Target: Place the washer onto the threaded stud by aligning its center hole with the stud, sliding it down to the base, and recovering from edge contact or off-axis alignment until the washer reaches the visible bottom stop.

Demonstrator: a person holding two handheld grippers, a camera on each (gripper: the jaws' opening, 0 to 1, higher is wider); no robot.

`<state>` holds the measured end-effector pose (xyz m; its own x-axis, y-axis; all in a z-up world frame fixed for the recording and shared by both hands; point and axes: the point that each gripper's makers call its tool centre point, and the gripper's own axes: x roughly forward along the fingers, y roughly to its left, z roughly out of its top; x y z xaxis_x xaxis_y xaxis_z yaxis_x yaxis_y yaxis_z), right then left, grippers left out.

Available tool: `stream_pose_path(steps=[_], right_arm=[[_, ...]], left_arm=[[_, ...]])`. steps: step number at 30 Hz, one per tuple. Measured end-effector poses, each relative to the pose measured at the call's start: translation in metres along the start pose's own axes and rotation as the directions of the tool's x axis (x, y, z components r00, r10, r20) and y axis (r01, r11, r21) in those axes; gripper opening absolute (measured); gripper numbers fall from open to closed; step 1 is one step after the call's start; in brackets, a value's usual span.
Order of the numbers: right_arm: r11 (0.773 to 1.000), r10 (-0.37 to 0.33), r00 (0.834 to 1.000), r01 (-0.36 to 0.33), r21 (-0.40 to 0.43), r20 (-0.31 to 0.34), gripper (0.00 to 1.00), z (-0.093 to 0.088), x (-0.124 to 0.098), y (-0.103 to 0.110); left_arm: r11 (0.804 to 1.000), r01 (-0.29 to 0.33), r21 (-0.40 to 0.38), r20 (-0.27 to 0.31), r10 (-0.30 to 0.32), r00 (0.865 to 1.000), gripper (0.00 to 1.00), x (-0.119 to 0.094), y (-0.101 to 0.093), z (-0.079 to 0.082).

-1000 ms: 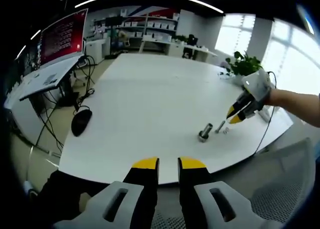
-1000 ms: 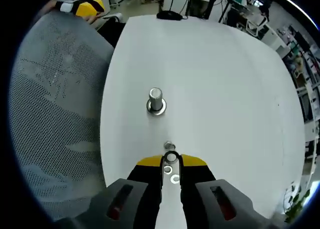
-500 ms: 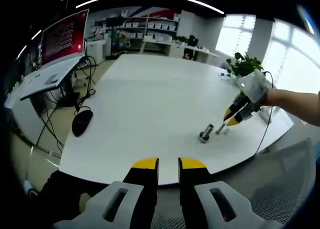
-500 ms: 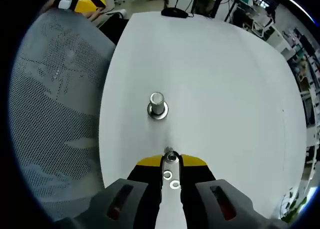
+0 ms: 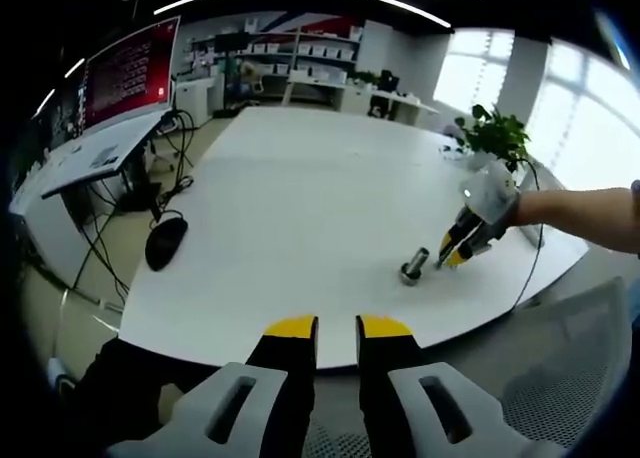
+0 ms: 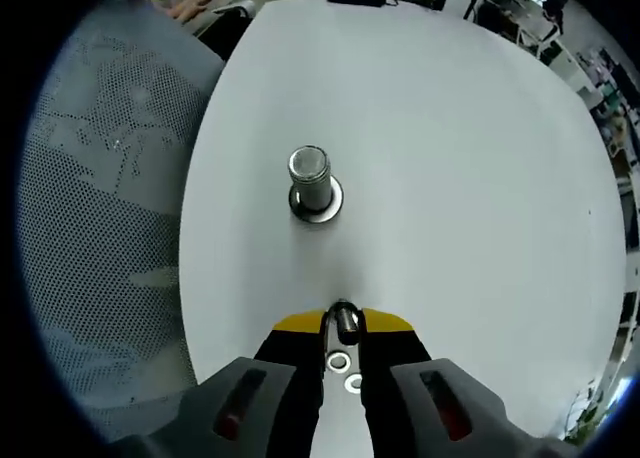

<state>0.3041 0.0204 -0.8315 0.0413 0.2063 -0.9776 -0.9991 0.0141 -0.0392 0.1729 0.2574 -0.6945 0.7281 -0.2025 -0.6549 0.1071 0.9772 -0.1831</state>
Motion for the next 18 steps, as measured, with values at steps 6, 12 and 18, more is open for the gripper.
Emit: stream_pose_path(steps=[6, 12, 18], right_arm=[[1.000, -0.011, 1.000, 0.011, -0.020, 0.020, 0.19, -0.001, 0.004, -0.003], [1.000, 0.005, 1.000, -0.005, 0.019, 0.026, 0.24, -0.011, -0.001, -0.002], [0.999, 0.019, 1.000, -0.020, 0.038, 0.012, 0.23, -0.030, -0.003, 0.001]], left_arm=[[1.000, -0.001, -0.001, -0.004, 0.001, 1.000, 0.12, 0.000, 0.000, -0.001], [1.000, 0.000, 0.000, -0.007, 0.000, 1.000, 0.12, 0.001, 0.001, -0.001], [1.000, 0.002, 0.002, -0.004, -0.002, 1.000, 0.12, 0.001, 0.001, 0.000]])
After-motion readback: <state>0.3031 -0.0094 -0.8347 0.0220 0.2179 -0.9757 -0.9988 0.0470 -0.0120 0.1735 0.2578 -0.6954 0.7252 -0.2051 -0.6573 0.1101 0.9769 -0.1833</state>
